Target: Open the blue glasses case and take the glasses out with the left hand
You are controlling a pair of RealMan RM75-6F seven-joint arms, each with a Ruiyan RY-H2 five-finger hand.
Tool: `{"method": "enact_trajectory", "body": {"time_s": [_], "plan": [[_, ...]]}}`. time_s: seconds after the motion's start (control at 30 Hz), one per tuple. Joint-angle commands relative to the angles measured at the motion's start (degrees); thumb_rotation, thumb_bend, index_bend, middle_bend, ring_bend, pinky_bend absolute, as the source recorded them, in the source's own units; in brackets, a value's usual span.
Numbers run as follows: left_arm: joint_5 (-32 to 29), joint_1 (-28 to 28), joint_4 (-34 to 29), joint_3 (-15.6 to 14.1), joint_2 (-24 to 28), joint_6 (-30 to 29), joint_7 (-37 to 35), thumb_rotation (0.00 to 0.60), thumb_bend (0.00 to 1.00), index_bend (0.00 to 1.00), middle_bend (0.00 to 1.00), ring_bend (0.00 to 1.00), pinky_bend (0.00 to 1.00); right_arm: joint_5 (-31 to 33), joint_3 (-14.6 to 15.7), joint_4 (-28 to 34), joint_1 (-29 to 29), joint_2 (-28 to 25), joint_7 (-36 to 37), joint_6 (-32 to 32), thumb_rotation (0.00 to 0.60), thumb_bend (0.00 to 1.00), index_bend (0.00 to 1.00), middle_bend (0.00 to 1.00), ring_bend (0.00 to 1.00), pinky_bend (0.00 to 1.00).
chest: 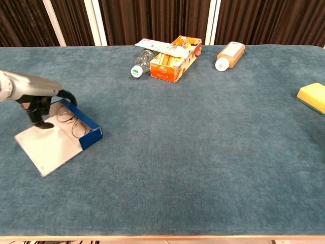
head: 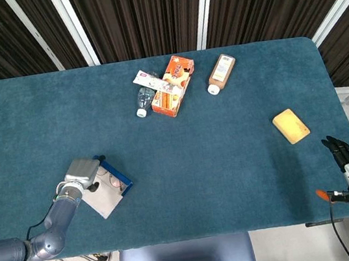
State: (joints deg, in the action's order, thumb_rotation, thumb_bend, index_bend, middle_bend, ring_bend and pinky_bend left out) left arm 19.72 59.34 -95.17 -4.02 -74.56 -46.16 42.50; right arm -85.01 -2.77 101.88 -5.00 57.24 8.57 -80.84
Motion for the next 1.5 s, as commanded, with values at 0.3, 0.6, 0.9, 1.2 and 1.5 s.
{"method": "enact_trajectory", "body": {"time_s": [0.3,0.6,0.9,1.2,1.5], "plan": [[3.29,-3.19,-5.31,-2.82,5.03,-2.25,-3.24,0.600,0.36,0.19,0.97,0.87,1.00,-0.27,0.09,0.04,0.08,0.04,-0.18,-0.19,0.600,0.13,0.00,0.00,0.00,0.19],[6.23,-5.43,-7.50,-4.52,7.56,-2.07,-5.82,0.600,0.36,0.20,0.97,0.87,1.00,-0.38,0.11,0.08,0.14,0.03,-0.21,-0.35,0.600,0.13,0.00,0.00,0.00,0.19],[9.30,-7.29,-7.57,-2.39,7.72,-5.48,-9.66,0.600,0.35,0.25,0.99,0.89,1.00,-0.32,0.08,0.09,0.13,0.04,-0.15,-0.31,0.600,0.13,0.00,0.00,0.00,0.19],[14.65,-10.35,-4.55,1.67,1.91,-13.22,-13.35,0.600,0.35,0.37,1.00,0.92,1.00,-0.33,0.08,0.13,0.13,0.01,-0.08,-0.31,0.600,0.13,0.00,0.00,0.00,0.19],[15.73,-10.93,-1.78,2.96,-4.01,-16.23,-11.03,0.600,0.31,0.44,1.00,0.93,1.00,-0.34,0.07,0.11,0.10,-0.11,0.34,-0.24,0.600,0.13,0.00,0.00,0.00,0.19]]}}
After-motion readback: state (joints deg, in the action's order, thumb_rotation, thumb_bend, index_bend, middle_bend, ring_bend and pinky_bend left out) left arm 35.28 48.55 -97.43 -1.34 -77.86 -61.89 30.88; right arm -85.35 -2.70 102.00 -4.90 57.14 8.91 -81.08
